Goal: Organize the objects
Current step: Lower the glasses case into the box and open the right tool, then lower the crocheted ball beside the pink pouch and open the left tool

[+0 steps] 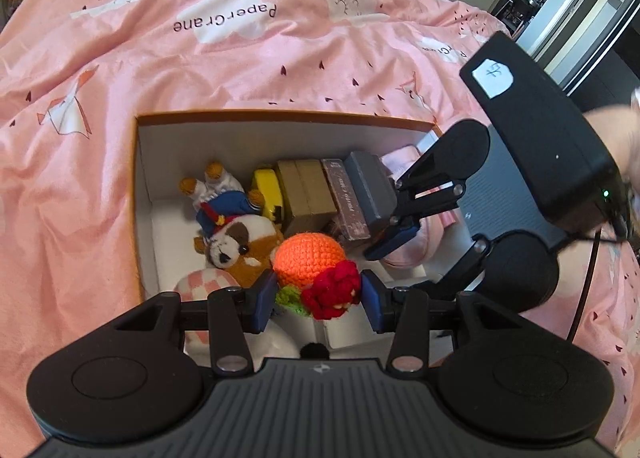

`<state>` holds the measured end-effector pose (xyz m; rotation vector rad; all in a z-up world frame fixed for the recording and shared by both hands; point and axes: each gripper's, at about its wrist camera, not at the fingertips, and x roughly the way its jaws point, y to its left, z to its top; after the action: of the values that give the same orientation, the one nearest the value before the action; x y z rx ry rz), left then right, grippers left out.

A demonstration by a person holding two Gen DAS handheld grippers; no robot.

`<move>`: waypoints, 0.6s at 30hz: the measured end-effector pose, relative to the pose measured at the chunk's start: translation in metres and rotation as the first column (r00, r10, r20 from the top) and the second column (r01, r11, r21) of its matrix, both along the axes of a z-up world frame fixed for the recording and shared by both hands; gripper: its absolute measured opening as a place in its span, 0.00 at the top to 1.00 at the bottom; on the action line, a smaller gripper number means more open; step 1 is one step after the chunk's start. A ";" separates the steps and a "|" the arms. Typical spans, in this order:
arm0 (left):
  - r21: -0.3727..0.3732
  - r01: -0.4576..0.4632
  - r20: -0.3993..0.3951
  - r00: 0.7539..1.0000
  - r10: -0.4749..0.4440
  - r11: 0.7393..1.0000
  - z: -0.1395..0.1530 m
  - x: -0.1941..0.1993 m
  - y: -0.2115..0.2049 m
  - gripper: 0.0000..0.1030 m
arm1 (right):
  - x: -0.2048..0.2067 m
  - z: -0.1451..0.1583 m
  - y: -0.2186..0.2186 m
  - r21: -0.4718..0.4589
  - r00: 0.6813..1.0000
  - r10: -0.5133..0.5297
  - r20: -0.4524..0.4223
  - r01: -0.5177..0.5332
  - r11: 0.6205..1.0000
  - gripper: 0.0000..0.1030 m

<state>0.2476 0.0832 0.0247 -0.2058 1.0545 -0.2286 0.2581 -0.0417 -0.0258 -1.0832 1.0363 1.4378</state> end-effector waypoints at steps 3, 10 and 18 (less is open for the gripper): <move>0.039 -0.016 0.004 1.000 0.016 0.999 0.000 0.000 0.002 0.50 | -0.007 -0.007 0.005 0.066 0.995 -0.096 -0.017 0.097 0.993 0.59; 0.047 -0.020 0.000 1.000 0.020 0.999 -0.002 -0.001 0.005 0.50 | 0.005 -0.020 0.044 0.077 0.979 -0.202 -0.029 0.204 0.976 0.72; 0.050 -0.007 0.000 1.000 0.007 0.999 -0.005 0.000 0.003 0.50 | -0.006 -0.028 0.045 0.031 0.983 -0.166 -0.074 0.169 0.985 0.78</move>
<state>0.2478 0.0864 0.0201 -0.1647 1.0585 -0.1959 0.2524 0.0036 -0.0538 -0.9012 1.1199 1.3627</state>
